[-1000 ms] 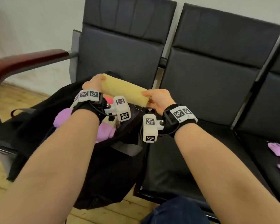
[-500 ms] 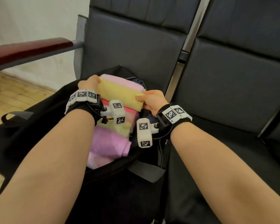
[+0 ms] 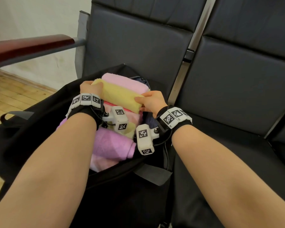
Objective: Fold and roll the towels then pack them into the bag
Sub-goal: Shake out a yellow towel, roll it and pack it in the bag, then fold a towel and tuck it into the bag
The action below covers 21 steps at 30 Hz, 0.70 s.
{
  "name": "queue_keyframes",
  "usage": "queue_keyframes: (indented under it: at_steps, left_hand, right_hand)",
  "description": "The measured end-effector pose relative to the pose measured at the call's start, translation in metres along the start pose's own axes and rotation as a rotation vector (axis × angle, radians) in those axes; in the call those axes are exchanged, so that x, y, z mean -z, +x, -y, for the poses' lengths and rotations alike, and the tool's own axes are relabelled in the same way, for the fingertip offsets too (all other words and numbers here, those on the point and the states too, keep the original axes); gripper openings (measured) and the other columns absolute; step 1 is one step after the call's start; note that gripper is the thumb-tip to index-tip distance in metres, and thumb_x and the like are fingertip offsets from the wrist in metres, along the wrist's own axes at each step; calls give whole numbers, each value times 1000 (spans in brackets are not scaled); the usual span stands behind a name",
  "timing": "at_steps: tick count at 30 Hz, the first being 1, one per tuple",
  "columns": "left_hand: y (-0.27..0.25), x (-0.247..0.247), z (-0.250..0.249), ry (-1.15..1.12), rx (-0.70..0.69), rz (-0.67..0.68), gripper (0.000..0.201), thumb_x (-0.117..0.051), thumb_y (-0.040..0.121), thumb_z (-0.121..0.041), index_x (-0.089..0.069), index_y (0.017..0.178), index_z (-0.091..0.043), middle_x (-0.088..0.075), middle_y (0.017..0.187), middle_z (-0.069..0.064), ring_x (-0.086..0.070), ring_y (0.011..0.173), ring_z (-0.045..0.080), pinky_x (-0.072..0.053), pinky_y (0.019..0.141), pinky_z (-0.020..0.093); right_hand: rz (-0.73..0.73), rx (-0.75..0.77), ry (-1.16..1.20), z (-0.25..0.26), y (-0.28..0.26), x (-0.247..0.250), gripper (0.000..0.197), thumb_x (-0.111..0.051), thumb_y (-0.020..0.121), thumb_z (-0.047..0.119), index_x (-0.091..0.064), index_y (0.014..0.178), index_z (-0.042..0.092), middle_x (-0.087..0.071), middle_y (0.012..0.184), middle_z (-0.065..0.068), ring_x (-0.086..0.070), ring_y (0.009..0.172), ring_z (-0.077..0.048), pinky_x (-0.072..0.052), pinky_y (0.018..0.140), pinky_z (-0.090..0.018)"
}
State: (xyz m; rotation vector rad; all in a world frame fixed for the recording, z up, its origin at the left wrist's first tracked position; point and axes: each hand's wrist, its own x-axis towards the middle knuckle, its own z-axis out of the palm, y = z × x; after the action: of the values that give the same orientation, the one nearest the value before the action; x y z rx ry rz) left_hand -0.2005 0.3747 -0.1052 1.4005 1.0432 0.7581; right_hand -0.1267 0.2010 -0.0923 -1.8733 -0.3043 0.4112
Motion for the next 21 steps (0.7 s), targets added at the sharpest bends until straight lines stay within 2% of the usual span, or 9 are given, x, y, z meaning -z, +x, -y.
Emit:
queue_keyframes:
  at_steps: [3,5,8,11,14,15,17,19,21]
  left_hand:
    - [-1,-4,3,50,-31,28,36,-55,93,-18,-59,127,-8,-62,124,13,-59,113,27,-40,78,22]
    - [0,-5,1,69,-58,-8,37,-57,91,-16,-59,127,-10,-61,126,11,-59,113,27,-42,84,24]
    - [-3,-2,-12,158,-122,-65,38,-55,87,-12,-61,125,-16,-58,129,9,-57,114,26,-42,92,26]
    - [-15,-1,-27,349,-231,2,40,-57,87,-16,-60,126,-13,-54,132,14,-53,120,31,-43,100,33]
    - [-41,-1,-51,417,-304,91,20,-60,85,-11,-68,103,-12,-63,108,13,-55,114,35,-45,97,36]
    - [-53,-3,-59,421,-310,141,10,-60,85,-10,-67,88,-15,-63,93,10,-57,107,36,-47,91,34]
    - [-81,-8,-73,434,-327,280,15,-59,88,-10,-62,75,-18,-57,77,8,-54,92,31,-45,76,29]
    - [-111,-14,-81,462,-347,405,13,-57,92,-11,-69,95,-7,-65,96,16,-58,102,31,-47,81,25]
    - [-145,-22,-84,424,-355,485,26,-58,92,-9,-64,115,0,-64,119,15,-58,114,31,-47,74,17]
  right_hand:
    - [7,-36,14,-4,1,3,22,-76,81,10,-54,79,10,-59,91,-10,-61,66,-19,-60,71,-39]
    - [-5,-45,40,-3,1,4,27,-76,80,10,-50,77,11,-58,98,-13,-63,73,-23,-60,67,-35]
    - [-14,-49,31,4,-2,6,29,-76,80,9,-48,76,11,-58,94,-12,-65,75,-25,-60,75,-41]
    - [-5,-34,-25,13,-12,15,26,-74,81,8,-50,74,9,-58,86,-13,-63,80,-26,-59,77,-45]
    - [-15,12,-115,24,-28,33,17,-71,84,12,-55,81,11,-55,80,-6,-57,79,-18,-59,75,-39]
    - [-12,28,-131,28,-36,41,15,-71,84,13,-56,85,12,-54,79,-4,-56,80,-17,-59,74,-37]
    - [-17,65,-200,34,-56,63,16,-71,85,15,-57,93,12,-53,81,-1,-54,84,-16,-56,72,-35]
    - [-38,90,-320,37,-74,87,22,-70,85,18,-59,104,11,-54,84,-2,-55,81,-17,-54,69,-35]
    - [-56,108,-447,36,-95,115,31,-71,84,20,-62,111,9,-59,95,-5,-57,85,-19,-54,73,-35]
